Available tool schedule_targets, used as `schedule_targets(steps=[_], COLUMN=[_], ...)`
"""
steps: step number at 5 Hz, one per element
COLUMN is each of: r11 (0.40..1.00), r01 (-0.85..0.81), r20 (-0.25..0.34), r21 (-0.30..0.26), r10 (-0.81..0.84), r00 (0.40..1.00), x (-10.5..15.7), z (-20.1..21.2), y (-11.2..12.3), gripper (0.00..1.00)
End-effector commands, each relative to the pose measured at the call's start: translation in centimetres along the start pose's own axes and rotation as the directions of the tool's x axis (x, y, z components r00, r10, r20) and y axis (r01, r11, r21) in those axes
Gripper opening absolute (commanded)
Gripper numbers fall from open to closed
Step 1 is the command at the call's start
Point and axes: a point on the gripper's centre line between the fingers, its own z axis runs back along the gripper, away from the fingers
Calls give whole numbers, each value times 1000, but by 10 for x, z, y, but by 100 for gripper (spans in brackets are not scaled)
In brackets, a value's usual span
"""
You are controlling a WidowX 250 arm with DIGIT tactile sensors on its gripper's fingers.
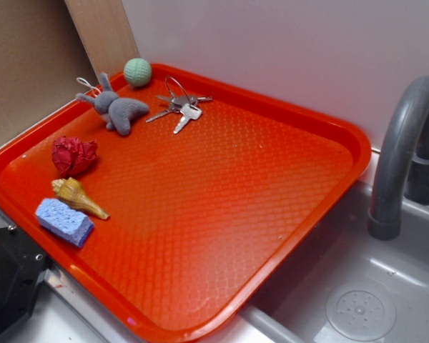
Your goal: Grab the silver keys.
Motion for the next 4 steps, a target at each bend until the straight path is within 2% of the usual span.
schedule_targets(steps=[1, 2, 3, 4], r11=[1000, 976, 931, 811], r01=[0, -211, -366, -578], r20=[0, 110, 177, 261], r21=[0, 47, 12, -92], r10=[0, 205, 358, 580], r00=[1000, 973, 917, 772], x=[0, 37, 74, 85], z=[0, -32, -65, -84], y=[0, 14, 31, 47], gripper=[100, 100, 100, 100])
